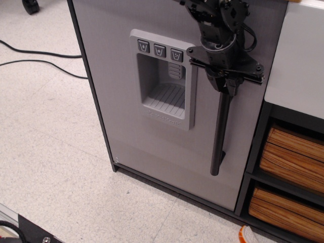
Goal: Open fridge
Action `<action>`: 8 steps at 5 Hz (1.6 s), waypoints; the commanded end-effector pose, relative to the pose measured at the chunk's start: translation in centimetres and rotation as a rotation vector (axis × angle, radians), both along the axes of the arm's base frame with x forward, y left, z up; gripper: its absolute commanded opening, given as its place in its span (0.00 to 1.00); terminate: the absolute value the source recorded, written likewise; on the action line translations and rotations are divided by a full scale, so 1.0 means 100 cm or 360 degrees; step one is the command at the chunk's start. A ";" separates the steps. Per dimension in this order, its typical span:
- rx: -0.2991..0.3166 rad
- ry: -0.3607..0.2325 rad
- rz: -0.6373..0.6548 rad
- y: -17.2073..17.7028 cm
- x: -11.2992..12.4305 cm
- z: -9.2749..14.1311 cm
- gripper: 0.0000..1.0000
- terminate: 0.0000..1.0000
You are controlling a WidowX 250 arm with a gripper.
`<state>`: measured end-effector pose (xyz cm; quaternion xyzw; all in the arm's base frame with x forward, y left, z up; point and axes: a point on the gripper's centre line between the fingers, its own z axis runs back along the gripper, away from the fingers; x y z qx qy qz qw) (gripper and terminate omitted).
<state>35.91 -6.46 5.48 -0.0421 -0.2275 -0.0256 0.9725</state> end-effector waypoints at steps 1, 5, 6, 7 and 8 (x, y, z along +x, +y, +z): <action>0.0046 -0.0047 -0.0061 0.006 -0.016 0.005 0.00 0.00; 0.0083 0.0087 -0.0203 0.068 -0.080 -0.003 0.00 0.00; 0.0109 0.0173 -0.0195 0.087 -0.091 -0.003 1.00 0.00; 0.0210 0.0275 -0.0196 0.089 -0.106 -0.009 1.00 0.00; 0.0365 0.0266 -0.0260 0.077 -0.129 -0.019 1.00 0.00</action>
